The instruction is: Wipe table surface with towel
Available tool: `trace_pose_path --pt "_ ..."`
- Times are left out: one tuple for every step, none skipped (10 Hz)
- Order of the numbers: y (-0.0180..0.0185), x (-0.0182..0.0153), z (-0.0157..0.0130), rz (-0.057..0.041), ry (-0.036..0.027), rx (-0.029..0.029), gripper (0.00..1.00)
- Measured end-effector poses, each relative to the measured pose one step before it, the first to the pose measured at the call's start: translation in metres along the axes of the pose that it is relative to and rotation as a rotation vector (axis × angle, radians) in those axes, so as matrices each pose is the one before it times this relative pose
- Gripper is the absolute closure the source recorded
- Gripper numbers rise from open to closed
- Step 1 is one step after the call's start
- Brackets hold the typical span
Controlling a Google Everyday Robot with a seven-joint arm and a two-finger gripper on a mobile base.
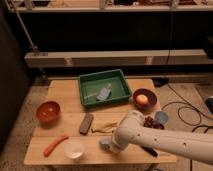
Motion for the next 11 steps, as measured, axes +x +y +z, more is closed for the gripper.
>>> trace_pose_path --pt "0.01174 0.00608 0.00295 0.01309 0.01211 -0.00549 1.0" --pt "0.00308 0.008 0.00437 -0.00472 0.00531 0.00027 1.0" --pt "-0.00144 0.00786 0.00551 -0.00713 0.00113 0.00275 1.0" --pt "-0.00386 0.00972 0.00683 -0.0046 0.00497 0.00812 1.0" --pt "-0.00031 0.00326 0.00329 -0.00565 0.00469 0.00149 1.0" --pt "-0.00095 0.00252 0.00273 -0.00239 0.0066 0.0052 1.0" --pt "-0.00212 0.00454 0.00153 -0.01422 0.00643 0.00492 1.0" --pt "-0.00547 0.00403 0.0006 -0.01807 0.00831 0.00881 1.0" --pt "-0.0058 0.00015 -0.00126 -0.01236 0.00493 0.00736 1.0" --pt "-0.00665 -0.00232 -0.00135 -0.00993 0.00269 0.00704 1.0" --pt "-0.01742 -0.00452 -0.00232 -0.02415 -0.00184 0.01316 1.0"
